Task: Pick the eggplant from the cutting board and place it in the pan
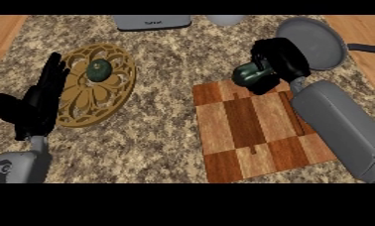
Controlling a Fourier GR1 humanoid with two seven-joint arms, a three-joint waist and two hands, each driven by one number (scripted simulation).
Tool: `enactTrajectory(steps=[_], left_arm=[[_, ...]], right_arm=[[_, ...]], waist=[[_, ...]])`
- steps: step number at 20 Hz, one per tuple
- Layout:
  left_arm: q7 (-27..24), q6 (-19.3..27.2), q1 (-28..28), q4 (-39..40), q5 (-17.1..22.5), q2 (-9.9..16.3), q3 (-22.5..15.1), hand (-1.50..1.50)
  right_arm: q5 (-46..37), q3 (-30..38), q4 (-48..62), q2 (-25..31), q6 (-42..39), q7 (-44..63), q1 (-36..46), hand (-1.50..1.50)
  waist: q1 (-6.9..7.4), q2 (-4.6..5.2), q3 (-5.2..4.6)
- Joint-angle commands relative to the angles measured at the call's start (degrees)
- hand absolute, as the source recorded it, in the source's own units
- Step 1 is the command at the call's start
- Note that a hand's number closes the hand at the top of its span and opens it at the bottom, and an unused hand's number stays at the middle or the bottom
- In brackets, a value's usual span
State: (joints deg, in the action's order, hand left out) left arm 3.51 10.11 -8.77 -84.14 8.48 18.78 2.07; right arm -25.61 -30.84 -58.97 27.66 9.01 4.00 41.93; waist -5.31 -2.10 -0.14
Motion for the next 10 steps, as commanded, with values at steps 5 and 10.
enactTrajectory(steps=[5, 10], left_arm=[[-0.66, -1.21, 0.59, -1.78, -0.79, -1.12, -1.73, 0.0], [1.15, -0.69, -3.64, -0.7, -1.96, -2.17, -2.68, 0.0]], right_arm=[[5.95, 11.26, -20.71, 7.65, 3.57, 10.15, -9.5, 1.5], [14.22, 22.71, -14.24, 9.33, 2.56, 4.62, -9.75, 1.5]], waist=[[3.28, 1.48, 0.13], [4.9, 2.13, 0.19]])
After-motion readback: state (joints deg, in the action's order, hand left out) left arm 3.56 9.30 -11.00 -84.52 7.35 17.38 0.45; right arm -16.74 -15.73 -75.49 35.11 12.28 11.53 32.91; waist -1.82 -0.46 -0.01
